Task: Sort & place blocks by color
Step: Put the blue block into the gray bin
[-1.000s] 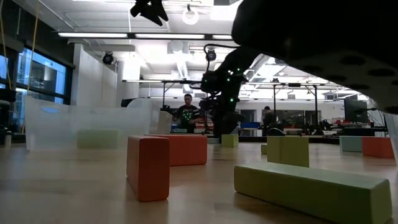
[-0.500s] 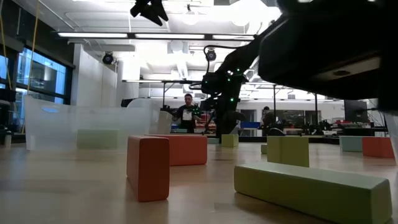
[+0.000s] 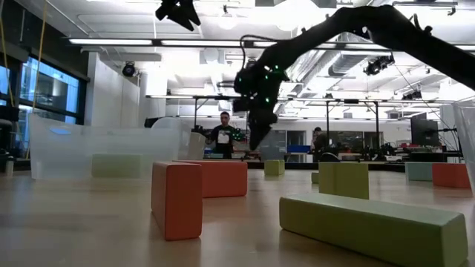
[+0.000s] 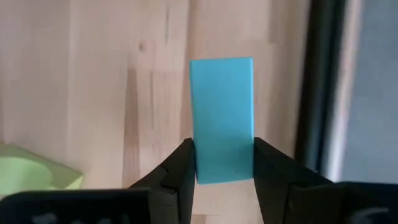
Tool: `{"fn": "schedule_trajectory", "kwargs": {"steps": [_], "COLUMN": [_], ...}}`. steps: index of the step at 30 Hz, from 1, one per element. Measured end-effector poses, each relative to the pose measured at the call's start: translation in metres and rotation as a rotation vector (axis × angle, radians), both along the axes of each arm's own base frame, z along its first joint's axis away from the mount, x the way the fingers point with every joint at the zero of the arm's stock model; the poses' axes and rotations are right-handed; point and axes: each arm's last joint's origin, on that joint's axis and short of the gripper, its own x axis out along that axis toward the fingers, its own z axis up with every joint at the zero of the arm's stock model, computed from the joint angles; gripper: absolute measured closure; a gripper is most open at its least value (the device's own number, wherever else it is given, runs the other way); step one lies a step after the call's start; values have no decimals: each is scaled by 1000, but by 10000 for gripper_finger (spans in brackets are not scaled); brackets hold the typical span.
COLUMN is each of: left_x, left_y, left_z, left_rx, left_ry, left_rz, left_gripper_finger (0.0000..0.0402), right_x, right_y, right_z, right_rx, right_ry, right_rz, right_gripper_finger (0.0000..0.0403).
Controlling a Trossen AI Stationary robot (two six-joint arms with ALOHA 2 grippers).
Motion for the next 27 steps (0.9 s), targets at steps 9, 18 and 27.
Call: {"fn": "schedule_trajectory", "kwargs": {"steps": [9, 18, 27], "left_x": [-6, -18, -18], "left_y": [-1, 2, 4], "left_z": [-7, -13, -26], "left_rx": [-105, -205, -376], "left_ry": [15, 7, -10], "left_rz": [50, 137, 171], "left_gripper_finger": [236, 236, 236], "right_x": [3, -6, -1], "right_y": [1, 19, 43], "right_z": [72, 115, 134], "right_rx": [-56, -164, -246], "right_ry": [-97, -164, -173], "right_rz": [-30, -46, -46], "right_gripper_finger": [297, 297, 297]}}
